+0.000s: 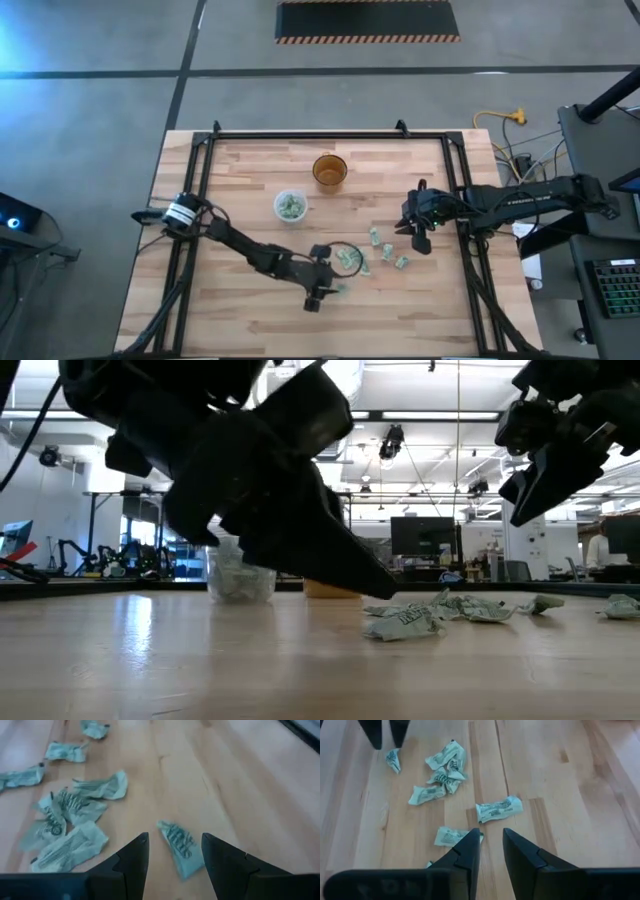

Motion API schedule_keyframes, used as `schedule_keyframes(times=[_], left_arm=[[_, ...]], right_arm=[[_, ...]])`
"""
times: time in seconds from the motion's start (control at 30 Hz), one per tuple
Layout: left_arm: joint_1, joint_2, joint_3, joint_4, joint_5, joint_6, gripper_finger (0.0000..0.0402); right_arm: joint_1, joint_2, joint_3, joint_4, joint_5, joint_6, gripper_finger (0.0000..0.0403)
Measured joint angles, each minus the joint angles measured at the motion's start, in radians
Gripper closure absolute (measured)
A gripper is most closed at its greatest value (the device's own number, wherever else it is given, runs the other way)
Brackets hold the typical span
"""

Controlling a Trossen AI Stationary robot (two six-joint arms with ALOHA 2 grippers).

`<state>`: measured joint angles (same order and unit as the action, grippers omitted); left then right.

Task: Pick and place Stevia / Truvia into bins
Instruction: Put the stevia packet into the transparent bin

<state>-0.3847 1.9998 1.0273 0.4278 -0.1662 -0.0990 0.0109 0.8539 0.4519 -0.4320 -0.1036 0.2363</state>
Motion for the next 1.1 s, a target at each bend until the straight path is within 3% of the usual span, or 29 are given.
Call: schedule_keyframes(times=[0.7,1.1], left_arm=[[0.002,0.034,0.019,-0.066,0.034,-0.13,0.0242],[0.006,0.017,0.019,-0.108,0.046,-0.074,0.0393]], right_arm=[[0.0,-0.001,-0.001,0.003,0.0,-0.004,0.0335],[0.0,0.001,-0.001,0.003,0.0,-0.012,0.0335]])
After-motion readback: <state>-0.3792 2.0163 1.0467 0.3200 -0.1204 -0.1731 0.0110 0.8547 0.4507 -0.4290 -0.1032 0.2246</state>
